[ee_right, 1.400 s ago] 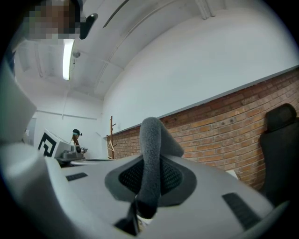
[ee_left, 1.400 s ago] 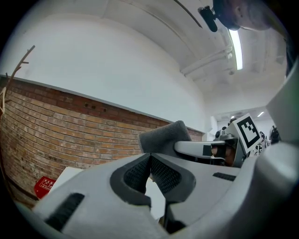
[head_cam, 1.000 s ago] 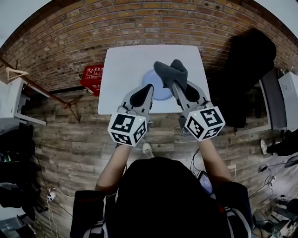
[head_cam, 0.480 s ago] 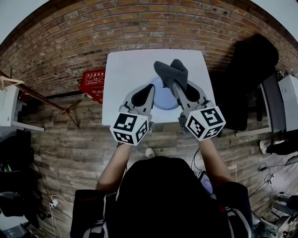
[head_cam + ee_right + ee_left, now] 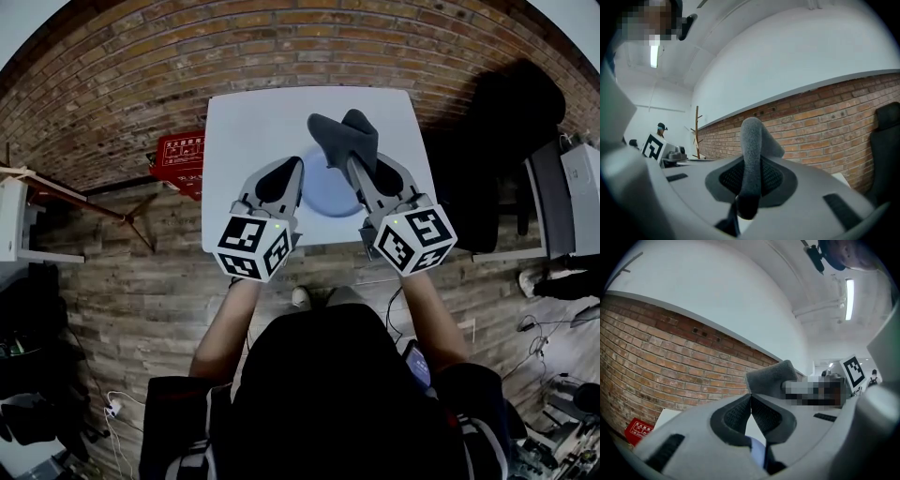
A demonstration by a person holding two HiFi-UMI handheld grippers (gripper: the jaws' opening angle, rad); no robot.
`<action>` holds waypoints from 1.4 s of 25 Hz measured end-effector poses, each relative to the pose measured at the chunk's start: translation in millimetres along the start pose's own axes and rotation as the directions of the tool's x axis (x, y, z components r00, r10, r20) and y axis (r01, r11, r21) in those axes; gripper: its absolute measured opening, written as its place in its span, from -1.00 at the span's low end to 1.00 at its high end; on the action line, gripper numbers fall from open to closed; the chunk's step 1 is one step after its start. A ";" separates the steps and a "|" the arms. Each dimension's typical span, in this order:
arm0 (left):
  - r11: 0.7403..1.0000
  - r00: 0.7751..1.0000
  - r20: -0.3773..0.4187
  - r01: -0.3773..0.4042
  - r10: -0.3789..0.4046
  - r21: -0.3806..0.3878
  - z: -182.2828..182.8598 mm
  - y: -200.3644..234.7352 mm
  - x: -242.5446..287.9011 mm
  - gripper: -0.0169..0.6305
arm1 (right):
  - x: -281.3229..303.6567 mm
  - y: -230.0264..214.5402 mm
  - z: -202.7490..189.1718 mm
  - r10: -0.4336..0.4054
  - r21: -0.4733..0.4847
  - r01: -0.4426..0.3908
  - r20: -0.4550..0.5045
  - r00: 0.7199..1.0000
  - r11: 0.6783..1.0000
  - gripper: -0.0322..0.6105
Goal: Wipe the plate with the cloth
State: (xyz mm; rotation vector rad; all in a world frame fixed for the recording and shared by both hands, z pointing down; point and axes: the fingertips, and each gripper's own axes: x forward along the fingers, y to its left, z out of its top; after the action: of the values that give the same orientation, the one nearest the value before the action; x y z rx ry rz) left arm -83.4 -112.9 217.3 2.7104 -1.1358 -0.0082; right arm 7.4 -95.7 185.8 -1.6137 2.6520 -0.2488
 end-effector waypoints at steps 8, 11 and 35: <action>1.000 0.999 -0.040 -0.014 0.014 -0.009 -16.4 5.9 31.3 -0.89 | 13.1 -33.0 -11.0 0.014 -0.005 -0.015 -0.040 0.999 1.000 -0.72; 0.999 0.997 -0.065 -0.041 0.040 -0.004 -28.1 13.5 43.8 -0.89 | 19.0 -48.1 -16.0 0.024 0.008 -0.023 -0.050 0.998 1.000 -0.72; 0.967 0.918 -0.382 -0.181 0.102 -0.177 -205.1 89.6 77.4 -0.88 | 71.8 -111.6 -134.9 0.051 -0.164 -0.114 -0.345 0.937 0.980 -0.72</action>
State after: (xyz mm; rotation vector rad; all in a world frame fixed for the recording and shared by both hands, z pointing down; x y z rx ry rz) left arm -75.0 -191.2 440.7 2.3080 -1.1381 0.3700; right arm 58.0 -193.1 340.0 -1.6327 3.0770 -0.3168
